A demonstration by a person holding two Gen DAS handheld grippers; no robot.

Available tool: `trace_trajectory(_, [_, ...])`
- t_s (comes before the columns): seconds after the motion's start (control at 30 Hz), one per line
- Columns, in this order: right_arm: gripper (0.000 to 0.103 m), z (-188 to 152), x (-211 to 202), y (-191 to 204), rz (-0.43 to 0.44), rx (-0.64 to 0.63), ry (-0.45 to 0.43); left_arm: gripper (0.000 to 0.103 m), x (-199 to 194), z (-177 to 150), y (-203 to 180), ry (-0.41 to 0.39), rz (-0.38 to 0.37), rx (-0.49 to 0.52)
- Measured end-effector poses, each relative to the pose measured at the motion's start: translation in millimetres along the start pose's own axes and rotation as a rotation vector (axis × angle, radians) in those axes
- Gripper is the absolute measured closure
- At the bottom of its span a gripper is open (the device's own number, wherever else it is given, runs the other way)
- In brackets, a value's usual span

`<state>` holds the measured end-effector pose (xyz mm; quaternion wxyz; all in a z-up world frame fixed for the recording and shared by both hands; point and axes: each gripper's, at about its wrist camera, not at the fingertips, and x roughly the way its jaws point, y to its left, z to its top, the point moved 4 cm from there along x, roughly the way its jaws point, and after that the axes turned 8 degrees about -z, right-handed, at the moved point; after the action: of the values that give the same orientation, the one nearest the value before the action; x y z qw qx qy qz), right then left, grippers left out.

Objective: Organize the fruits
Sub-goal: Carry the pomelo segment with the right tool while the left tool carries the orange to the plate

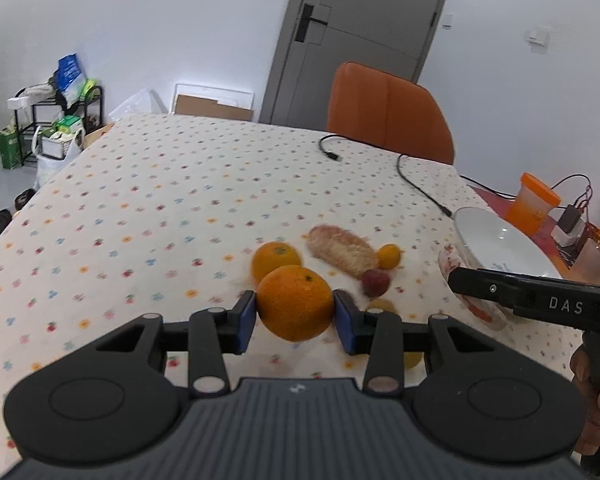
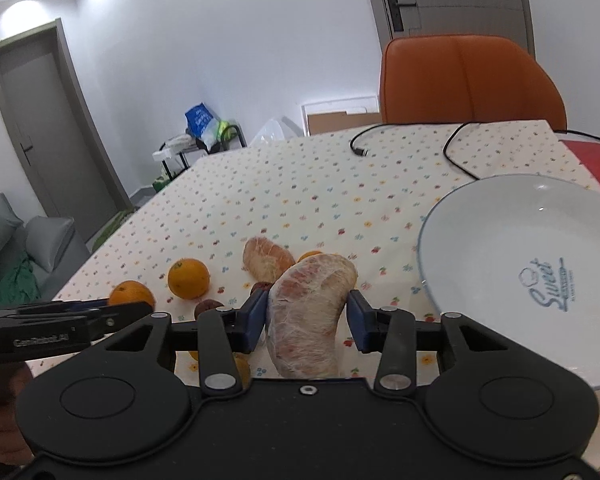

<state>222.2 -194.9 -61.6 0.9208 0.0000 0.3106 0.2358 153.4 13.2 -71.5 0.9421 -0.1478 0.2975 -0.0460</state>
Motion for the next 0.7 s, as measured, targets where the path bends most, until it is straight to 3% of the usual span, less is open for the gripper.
trace_trajectory(0.7, [0.062, 12.3, -36.1, -61.9, -0.052, 0.075, -0.101, 0.062, 34.3, 18.6, -61.4, -0.006, -0.076, 0.104])
